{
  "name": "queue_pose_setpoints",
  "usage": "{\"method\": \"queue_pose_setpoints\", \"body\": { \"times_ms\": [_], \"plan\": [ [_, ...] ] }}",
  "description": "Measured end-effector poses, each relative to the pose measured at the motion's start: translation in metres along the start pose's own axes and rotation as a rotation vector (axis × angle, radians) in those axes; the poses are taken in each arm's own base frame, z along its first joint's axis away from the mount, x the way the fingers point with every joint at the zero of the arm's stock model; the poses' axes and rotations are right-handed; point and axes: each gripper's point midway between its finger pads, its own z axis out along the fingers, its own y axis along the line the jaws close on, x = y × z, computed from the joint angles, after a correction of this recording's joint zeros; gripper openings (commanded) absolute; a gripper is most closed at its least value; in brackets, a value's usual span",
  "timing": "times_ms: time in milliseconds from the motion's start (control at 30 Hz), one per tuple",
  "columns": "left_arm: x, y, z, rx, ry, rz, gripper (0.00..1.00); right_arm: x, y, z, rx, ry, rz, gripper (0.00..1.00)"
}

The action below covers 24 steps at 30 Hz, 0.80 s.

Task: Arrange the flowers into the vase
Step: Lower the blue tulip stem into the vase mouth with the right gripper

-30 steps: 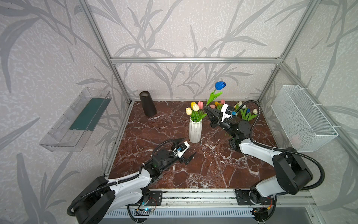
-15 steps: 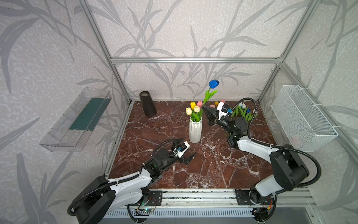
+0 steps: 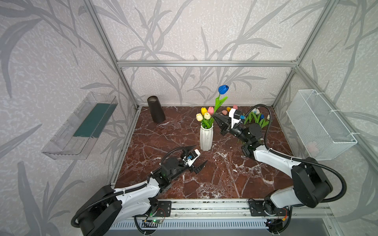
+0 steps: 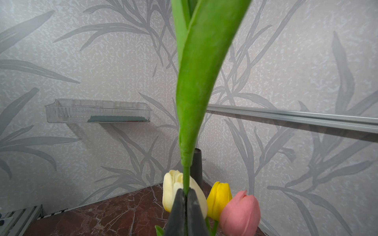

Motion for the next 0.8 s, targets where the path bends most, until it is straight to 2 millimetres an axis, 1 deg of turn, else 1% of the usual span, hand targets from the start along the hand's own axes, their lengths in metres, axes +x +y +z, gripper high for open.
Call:
{"method": "queue_pose_setpoints", "body": {
  "times_ms": [267,333,500,733,800],
  "plan": [
    [0.0,0.0,0.0,0.0,0.0,0.0,0.99,-0.021,0.01,-0.005,-0.011,-0.012,-0.004,0.0],
    [0.0,0.0,0.0,0.0,0.0,0.0,0.99,-0.024,0.012,-0.005,-0.016,-0.016,-0.005,0.0],
    [0.0,0.0,0.0,0.001,0.001,0.0,0.99,-0.02,0.014,-0.004,-0.019,-0.006,0.002,0.0],
    [0.002,0.0,0.0,0.002,0.005,0.0,0.99,-0.002,0.013,0.001,-0.021,0.024,0.027,0.0],
    [0.002,0.0,0.0,0.002,0.005,0.0,0.99,-0.001,0.013,0.002,-0.021,0.028,0.03,0.0]
  ]
}}
